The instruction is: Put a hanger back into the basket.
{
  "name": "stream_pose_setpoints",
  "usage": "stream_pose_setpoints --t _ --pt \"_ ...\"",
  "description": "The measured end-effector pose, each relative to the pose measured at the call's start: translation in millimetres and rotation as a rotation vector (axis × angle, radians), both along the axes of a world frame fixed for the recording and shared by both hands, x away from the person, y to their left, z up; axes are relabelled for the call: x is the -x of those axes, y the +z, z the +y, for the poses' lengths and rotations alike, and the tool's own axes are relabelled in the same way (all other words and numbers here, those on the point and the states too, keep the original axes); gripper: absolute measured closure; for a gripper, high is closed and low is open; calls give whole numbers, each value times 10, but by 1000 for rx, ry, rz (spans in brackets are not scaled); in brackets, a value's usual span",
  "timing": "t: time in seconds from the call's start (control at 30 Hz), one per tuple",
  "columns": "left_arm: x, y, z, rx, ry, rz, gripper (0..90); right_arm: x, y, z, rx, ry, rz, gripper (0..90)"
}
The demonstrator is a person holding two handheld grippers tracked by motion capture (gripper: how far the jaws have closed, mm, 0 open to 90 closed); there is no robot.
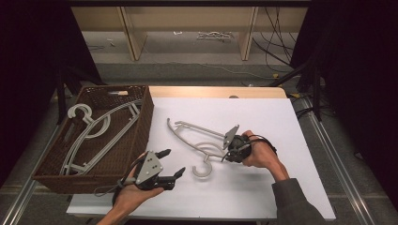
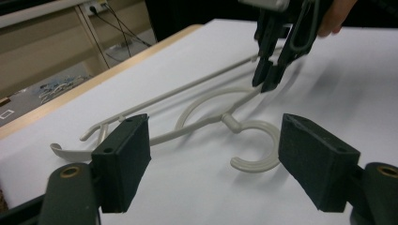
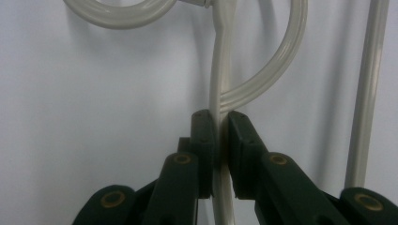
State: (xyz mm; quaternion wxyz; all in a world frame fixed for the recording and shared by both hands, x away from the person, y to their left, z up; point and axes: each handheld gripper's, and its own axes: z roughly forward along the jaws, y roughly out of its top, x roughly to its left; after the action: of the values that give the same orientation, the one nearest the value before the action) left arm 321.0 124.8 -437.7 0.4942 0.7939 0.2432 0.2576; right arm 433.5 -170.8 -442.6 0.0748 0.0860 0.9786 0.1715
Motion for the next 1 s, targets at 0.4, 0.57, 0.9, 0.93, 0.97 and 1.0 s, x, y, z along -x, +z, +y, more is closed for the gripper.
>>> stream_pose_setpoints --t 0.4,0.57,0.9,0.93,0.97,1.0 --pt "-479 -207 -269 -126 36 82 283 71 78 -15 -16 28 -2 822" --pt "-573 -276 -343 -208 -10 81 286 120 142 -26 -21 40 -2 822" --pt "-614 -320 -402 -307 -42 36 309 217 250 36 -25 86 -3 822" --pt "-614 -317 -400 -313 -52 34 313 227 255 43 -24 88 -1 822" --pt "-614 -318 -400 -312 -57 32 320 234 262 51 -27 96 2 822" --pt "-613 -318 -400 -314 -60 29 326 238 269 56 -26 104 1 822"
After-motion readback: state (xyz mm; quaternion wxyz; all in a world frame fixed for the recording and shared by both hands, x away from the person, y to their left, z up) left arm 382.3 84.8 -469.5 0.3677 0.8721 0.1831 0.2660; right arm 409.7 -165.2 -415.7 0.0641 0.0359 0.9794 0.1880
